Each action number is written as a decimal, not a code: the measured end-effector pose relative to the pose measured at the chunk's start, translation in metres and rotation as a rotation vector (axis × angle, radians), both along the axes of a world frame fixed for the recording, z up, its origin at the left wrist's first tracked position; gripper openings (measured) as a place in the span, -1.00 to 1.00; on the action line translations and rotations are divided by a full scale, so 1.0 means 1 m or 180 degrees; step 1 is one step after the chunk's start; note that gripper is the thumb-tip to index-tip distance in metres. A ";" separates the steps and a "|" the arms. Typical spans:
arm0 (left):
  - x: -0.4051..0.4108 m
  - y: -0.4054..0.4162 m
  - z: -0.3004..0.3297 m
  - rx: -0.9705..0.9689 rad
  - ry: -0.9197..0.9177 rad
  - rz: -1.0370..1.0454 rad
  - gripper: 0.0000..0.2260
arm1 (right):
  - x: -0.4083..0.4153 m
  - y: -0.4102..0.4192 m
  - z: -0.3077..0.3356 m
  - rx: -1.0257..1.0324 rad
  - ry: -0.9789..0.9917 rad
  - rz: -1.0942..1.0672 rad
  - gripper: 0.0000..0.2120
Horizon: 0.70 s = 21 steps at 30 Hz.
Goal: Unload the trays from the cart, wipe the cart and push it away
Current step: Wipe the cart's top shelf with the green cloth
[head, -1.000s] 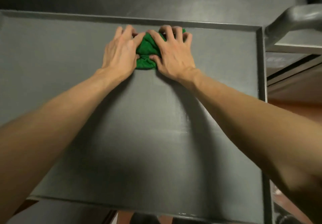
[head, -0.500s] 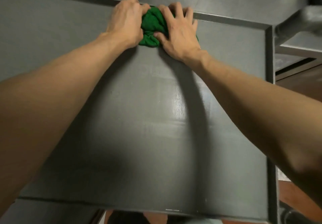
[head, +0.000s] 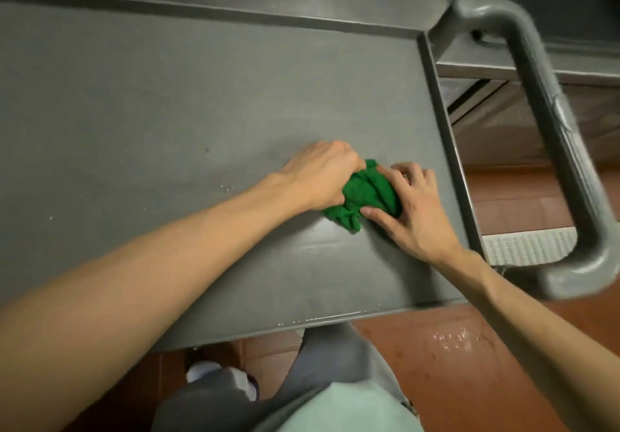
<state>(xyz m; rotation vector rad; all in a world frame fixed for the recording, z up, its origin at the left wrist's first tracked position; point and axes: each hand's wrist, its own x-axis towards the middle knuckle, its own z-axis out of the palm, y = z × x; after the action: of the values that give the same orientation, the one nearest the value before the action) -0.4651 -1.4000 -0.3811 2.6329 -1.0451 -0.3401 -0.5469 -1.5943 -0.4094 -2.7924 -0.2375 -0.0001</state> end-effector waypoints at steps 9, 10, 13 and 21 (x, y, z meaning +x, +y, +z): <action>-0.076 -0.051 0.000 0.0025 0.0050 -0.1047 -0.71 | -0.121 -0.033 0.001 0.0228 0.0218 -0.0783 -0.43; -0.076 -0.047 0.001 0.0031 0.0068 -0.1102 -0.70 | -0.126 -0.028 0.000 0.0258 0.0223 -0.0827 -0.43; -0.077 -0.030 0.004 0.0156 0.0046 -0.1234 -0.73 | -0.133 -0.008 -0.004 0.0277 0.0273 -0.0809 -0.44; -0.082 0.044 0.009 0.0555 0.0101 -0.1145 -0.67 | -0.127 0.059 -0.007 0.0214 0.0340 -0.0435 -0.44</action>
<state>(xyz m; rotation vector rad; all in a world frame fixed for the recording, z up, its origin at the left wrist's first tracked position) -0.5473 -1.3560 -0.3720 2.5663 -1.5440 -0.5709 -0.6741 -1.5357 -0.4160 -2.7256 -0.0201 0.1059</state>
